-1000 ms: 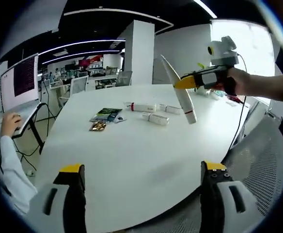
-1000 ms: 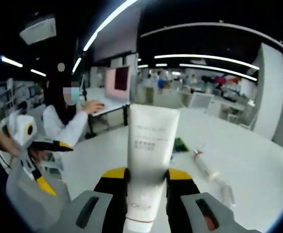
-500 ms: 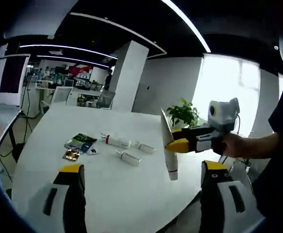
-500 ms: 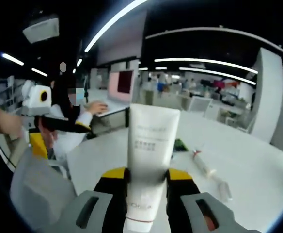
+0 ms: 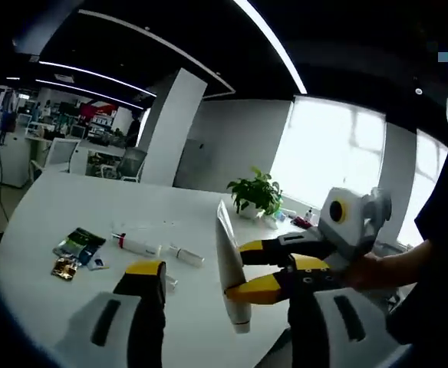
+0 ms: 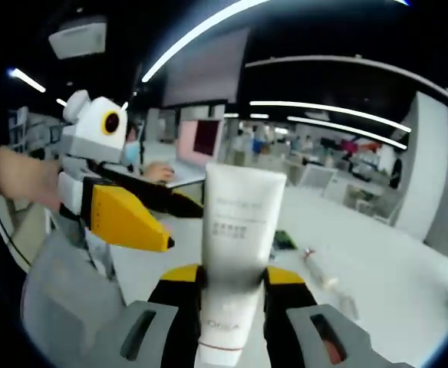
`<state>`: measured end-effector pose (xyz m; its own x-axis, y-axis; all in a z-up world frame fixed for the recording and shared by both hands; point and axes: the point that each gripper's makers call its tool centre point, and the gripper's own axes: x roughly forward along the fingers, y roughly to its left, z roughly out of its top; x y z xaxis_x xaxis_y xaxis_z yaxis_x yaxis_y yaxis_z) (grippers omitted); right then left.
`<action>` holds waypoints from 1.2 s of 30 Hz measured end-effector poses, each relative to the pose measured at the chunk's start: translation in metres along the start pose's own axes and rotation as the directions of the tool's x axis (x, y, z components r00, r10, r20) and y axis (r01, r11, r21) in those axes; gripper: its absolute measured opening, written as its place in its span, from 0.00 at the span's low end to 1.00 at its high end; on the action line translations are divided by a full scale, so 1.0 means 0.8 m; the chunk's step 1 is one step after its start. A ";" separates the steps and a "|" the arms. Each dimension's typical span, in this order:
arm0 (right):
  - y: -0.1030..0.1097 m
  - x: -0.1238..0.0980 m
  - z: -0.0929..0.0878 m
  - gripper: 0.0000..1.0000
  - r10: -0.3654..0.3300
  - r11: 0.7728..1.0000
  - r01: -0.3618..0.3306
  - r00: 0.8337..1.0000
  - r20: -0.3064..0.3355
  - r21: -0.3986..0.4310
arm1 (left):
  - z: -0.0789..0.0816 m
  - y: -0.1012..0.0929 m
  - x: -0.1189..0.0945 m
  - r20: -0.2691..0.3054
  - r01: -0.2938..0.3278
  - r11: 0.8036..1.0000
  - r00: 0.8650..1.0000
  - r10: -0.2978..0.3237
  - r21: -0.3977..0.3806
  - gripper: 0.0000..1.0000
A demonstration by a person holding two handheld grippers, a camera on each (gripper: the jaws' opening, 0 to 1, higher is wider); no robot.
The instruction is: Arrange the skincare products in the storage area until every visible bottle or jar stands upright without overlapping.
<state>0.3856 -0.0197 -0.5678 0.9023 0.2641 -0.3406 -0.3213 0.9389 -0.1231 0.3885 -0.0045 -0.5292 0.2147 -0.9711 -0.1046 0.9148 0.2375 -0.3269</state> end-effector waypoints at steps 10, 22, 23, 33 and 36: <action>0.005 -0.005 0.002 0.23 -0.004 1.000 0.005 1.000 0.006 -0.025 | 0.004 -0.003 0.013 -0.008 -0.032 0.997 0.999 0.032 0.064 0.37; 0.009 -0.012 0.012 0.23 0.008 0.998 -0.007 1.000 0.019 -0.067 | -0.008 -0.009 0.017 -0.071 -0.024 0.993 0.997 0.032 0.112 0.21; 0.009 -0.013 0.012 0.23 0.006 0.997 -0.005 1.000 0.017 -0.071 | -0.008 -0.010 0.017 -0.072 -0.018 0.994 0.997 0.026 0.106 0.20; 0.013 -0.028 0.012 0.25 0.052 0.998 -0.051 0.998 0.026 -0.046 | -0.008 -0.031 0.013 -0.119 0.058 0.993 0.992 -0.046 0.101 0.16; 0.019 -0.038 0.020 0.24 0.122 0.992 -0.124 0.991 0.054 0.034 | -0.007 -0.033 0.007 -0.139 0.088 0.992 0.987 -0.076 0.085 0.14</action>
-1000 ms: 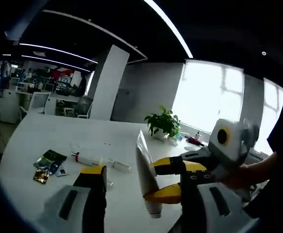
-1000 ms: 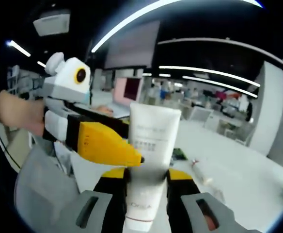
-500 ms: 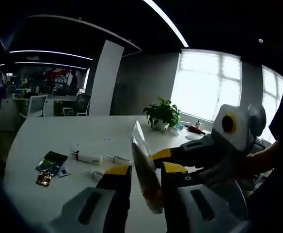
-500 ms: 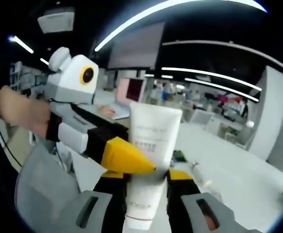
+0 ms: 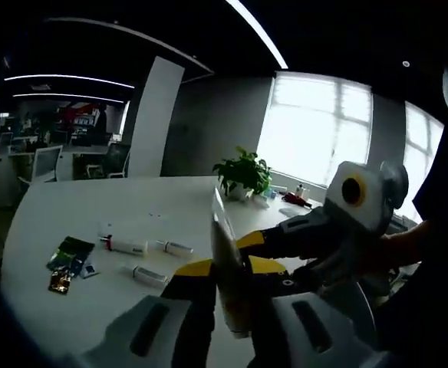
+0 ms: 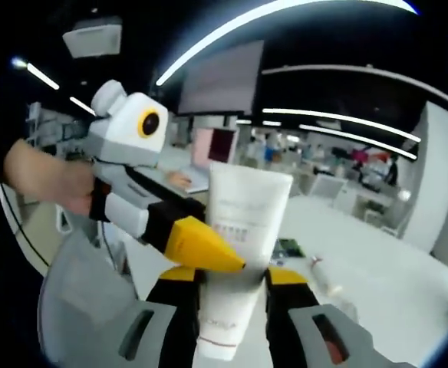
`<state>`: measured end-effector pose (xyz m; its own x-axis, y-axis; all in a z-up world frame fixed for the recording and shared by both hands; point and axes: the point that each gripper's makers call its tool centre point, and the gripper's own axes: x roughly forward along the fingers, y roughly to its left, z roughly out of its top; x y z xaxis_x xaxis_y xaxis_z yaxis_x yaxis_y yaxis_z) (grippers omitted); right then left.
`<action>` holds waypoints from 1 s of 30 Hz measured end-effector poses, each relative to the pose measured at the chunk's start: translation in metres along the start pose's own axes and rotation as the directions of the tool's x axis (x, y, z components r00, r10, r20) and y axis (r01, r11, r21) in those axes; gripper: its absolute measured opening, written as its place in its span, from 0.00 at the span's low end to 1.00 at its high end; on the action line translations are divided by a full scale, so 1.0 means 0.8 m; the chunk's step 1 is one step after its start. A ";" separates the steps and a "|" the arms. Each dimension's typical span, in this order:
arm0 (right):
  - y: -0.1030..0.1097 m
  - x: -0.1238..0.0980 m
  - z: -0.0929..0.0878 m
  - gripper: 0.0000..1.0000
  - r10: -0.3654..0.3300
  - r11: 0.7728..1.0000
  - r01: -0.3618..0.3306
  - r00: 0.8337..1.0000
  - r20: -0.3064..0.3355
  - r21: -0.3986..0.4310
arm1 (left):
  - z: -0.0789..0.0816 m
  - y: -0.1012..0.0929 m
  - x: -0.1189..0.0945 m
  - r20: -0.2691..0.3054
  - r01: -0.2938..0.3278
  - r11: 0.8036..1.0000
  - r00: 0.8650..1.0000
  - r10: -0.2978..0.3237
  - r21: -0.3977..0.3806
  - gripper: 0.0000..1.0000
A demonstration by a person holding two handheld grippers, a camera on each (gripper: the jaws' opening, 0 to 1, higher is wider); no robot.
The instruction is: Arrange the skincare products in the storage area until every visible bottle or jar stands upright without overlapping.
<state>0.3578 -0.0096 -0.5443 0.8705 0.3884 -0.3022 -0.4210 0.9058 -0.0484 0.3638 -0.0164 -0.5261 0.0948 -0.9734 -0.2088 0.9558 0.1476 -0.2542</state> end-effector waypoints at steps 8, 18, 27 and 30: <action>-0.007 -0.017 0.015 0.10 0.071 0.997 -0.072 0.997 0.035 0.022 | 0.007 -0.005 -0.009 -0.017 0.045 0.999 0.999 -0.044 0.006 0.12; -0.001 -0.026 0.034 0.28 0.263 0.950 -0.280 0.956 0.130 0.136 | 0.035 -0.023 -0.010 0.021 0.159 0.987 0.987 -0.159 0.011 0.12; 0.008 -0.048 0.081 0.20 0.491 0.838 -0.531 0.836 0.245 0.130 | 0.094 -0.053 -0.017 0.117 0.327 0.945 0.937 -0.328 0.026 0.12; 0.006 -0.046 0.083 0.18 0.511 0.843 -0.533 0.836 0.201 0.073 | 0.093 -0.054 -0.016 0.074 0.325 0.943 0.941 -0.330 0.072 0.12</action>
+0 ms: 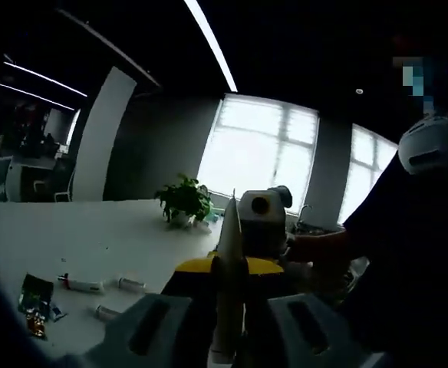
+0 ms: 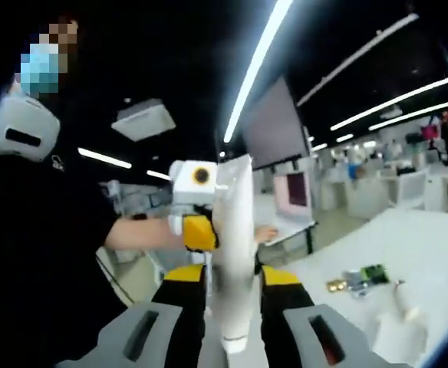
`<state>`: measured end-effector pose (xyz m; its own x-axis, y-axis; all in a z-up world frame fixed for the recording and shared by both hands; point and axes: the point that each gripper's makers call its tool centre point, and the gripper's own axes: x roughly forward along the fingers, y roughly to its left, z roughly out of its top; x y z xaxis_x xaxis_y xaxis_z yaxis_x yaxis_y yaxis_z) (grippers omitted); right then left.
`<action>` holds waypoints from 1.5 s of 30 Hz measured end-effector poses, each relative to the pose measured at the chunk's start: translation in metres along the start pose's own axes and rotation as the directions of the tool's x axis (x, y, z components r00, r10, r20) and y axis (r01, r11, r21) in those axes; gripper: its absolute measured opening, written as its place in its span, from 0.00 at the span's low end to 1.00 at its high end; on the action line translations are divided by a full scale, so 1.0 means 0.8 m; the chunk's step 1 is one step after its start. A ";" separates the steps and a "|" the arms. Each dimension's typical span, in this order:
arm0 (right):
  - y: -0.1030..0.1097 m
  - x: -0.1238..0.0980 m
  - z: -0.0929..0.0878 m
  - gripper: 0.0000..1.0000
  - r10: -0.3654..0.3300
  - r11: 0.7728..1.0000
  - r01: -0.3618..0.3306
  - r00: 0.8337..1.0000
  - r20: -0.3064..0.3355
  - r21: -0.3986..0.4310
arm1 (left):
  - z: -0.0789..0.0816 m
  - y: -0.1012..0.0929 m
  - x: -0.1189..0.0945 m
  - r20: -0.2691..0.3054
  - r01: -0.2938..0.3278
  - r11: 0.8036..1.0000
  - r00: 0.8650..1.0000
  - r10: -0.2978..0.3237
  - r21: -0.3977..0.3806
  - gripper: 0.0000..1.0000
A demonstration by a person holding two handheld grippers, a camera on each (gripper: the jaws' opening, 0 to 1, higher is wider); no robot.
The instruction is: Arrange the skincare products in the storage area until every visible bottle or jar stands upright without overlapping.
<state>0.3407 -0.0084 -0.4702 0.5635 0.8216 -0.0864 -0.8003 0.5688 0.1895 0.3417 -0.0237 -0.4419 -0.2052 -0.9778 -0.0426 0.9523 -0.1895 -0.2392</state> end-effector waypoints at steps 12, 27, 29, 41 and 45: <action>0.011 0.008 -0.026 0.05 0.046 0.989 -0.060 0.994 -0.102 -0.139 | -0.021 -0.004 0.002 -0.039 0.020 0.999 0.999 -0.019 0.038 0.15; -0.007 0.012 -0.043 0.02 0.052 0.991 -0.064 0.994 -0.100 -0.121 | -0.039 0.019 0.000 -0.039 -0.090 0.991 0.995 0.095 0.101 0.21; -0.014 0.011 -0.051 0.02 0.034 0.993 -0.046 0.994 -0.107 -0.105 | -0.040 0.027 -0.003 -0.015 -0.153 0.978 0.988 0.157 0.145 0.23; -0.041 0.007 -0.084 0.02 0.001 0.998 -0.008 0.993 -0.115 -0.057 | -0.089 0.062 -0.017 -0.046 -0.307 0.948 0.949 0.312 0.088 0.58; -0.060 0.006 -0.094 0.02 -0.031 0.999 0.028 0.993 -0.117 -0.034 | -0.122 0.080 -0.027 -0.117 -0.375 0.925 0.917 0.381 0.065 0.71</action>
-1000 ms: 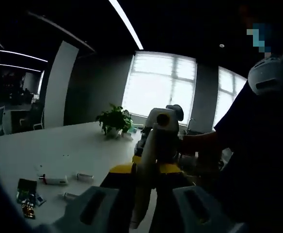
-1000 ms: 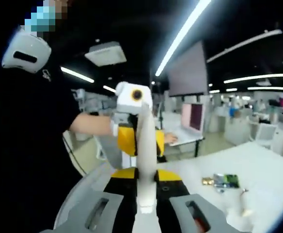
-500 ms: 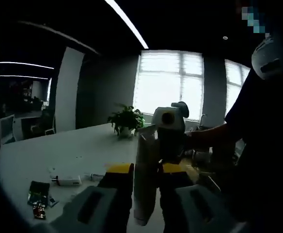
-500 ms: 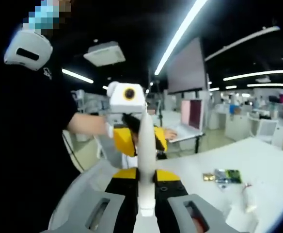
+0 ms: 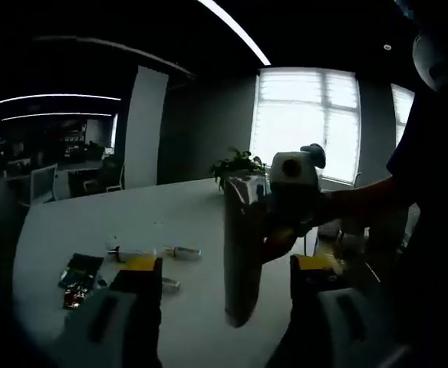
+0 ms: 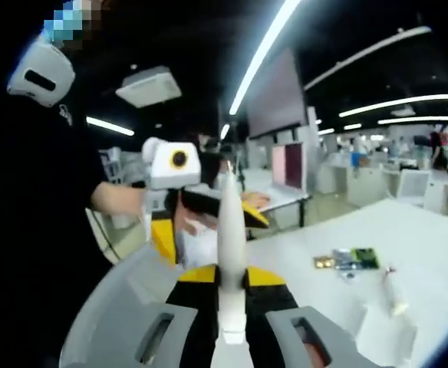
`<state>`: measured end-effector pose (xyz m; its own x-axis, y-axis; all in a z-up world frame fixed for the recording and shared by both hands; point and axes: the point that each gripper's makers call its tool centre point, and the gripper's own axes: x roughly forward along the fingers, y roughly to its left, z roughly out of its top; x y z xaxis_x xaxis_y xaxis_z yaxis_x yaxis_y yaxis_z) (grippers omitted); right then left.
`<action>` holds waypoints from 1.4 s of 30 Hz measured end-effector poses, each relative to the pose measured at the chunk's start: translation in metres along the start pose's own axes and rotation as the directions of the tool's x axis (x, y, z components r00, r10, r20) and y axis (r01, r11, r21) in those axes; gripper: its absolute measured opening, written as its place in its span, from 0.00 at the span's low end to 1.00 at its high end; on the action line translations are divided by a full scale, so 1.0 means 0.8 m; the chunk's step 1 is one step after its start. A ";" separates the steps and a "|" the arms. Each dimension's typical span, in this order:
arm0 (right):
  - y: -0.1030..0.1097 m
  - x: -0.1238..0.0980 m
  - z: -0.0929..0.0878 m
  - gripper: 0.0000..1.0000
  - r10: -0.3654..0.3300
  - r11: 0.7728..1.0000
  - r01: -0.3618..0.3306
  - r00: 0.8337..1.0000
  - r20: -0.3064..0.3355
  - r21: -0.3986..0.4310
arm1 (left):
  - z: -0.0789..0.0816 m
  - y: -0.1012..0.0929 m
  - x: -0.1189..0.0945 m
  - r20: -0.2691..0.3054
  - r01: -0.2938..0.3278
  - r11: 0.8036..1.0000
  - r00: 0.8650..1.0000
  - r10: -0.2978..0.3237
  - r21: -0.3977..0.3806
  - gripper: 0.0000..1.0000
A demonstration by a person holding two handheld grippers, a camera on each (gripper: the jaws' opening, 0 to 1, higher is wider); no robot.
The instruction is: Arrange the skincare products in the storage area until every visible bottle or jar stands upright without overlapping.
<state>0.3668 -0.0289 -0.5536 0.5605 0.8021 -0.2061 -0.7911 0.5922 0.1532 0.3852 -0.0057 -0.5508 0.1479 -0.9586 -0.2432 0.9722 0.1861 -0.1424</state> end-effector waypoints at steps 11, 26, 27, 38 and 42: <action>-0.035 0.003 -0.021 0.02 -0.013 1.000 0.013 1.000 -0.014 0.018 | -0.038 0.047 -0.026 -0.009 -0.202 0.977 0.979 0.202 -0.067 0.96; -0.081 0.003 -0.057 0.02 -0.003 1.000 0.003 1.000 0.026 0.009 | -0.093 0.066 -0.027 -0.090 -0.290 0.955 0.954 0.284 -0.063 0.99; -0.084 0.003 -0.061 0.02 -0.001 1.000 0.001 1.000 0.026 0.006 | -0.093 0.066 -0.025 -0.084 -0.285 0.956 0.956 0.280 -0.068 0.99; -0.124 0.008 -0.098 0.02 -0.008 1.000 0.008 1.000 0.024 0.000 | -0.106 0.081 -0.029 -0.099 -0.317 0.944 0.946 0.308 -0.092 0.99; -0.133 0.014 -0.105 0.02 -0.001 1.000 0.001 0.999 0.041 -0.002 | -0.112 0.090 -0.033 -0.105 -0.342 0.932 0.938 0.330 -0.119 0.99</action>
<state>0.4366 -0.0896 -0.6536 0.5706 0.8042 -0.1665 -0.7913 0.5926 0.1506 0.4350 0.0522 -0.6406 0.4407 -0.8152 -0.3758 0.8342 0.5266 -0.1639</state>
